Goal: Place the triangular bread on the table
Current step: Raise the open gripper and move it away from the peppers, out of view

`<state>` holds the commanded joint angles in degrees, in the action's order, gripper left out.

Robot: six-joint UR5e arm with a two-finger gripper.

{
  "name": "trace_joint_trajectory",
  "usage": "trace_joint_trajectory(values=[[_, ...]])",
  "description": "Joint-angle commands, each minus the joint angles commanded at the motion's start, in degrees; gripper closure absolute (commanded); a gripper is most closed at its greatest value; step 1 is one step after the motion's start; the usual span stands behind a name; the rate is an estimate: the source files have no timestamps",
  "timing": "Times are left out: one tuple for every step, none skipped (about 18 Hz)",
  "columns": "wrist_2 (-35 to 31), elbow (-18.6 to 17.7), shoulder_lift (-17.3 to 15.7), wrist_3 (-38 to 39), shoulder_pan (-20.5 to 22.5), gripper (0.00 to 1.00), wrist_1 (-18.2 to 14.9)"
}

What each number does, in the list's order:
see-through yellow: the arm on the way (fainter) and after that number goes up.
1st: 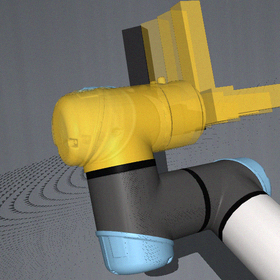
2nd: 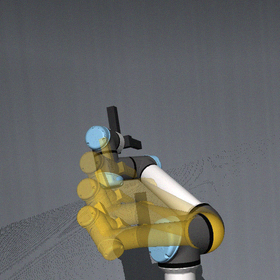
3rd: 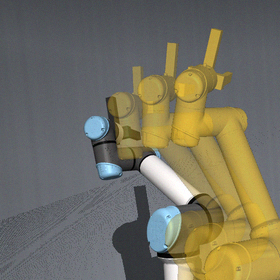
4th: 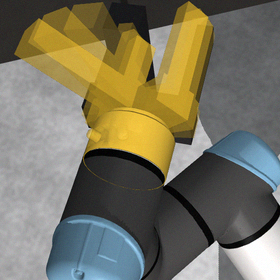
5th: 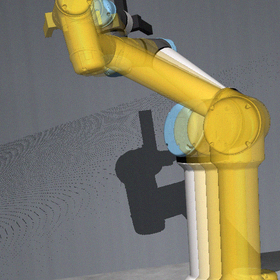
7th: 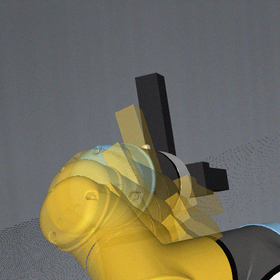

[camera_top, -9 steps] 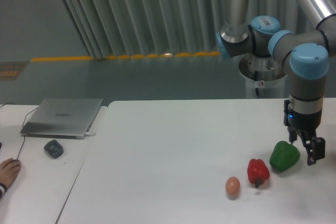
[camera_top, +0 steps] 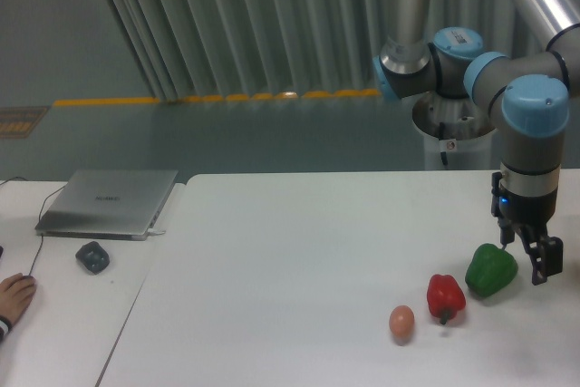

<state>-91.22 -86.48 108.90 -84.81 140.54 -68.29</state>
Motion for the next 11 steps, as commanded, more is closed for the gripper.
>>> trace_joint_trajectory(values=[[-0.71, 0.0, -0.17, -0.53, 0.44, 0.0, 0.26], [-0.89, 0.09, -0.09, -2.01, 0.7, 0.0, 1.05], [-0.89, 0.09, -0.09, -4.2, 1.23, 0.0, 1.32], [-0.89, 0.09, -0.17, -6.57, 1.93, 0.0, 1.32], [-0.89, 0.09, -0.18, -9.12, 2.63, 0.0, 1.32], [-0.89, 0.09, -0.18, -11.32, 3.25, 0.0, 1.32], [-0.8, 0.09, -0.26, -12.91, 3.78, 0.0, 1.41], [-0.8, 0.09, -0.26, -14.05, 4.3, 0.0, 1.41], [-0.8, 0.09, -0.35, -15.11, 4.66, 0.0, 1.41], [-0.8, 0.09, -0.61, -16.34, 4.92, 0.0, 1.41], [-0.8, 0.09, -0.62, -17.83, 5.01, 0.0, 1.41]])
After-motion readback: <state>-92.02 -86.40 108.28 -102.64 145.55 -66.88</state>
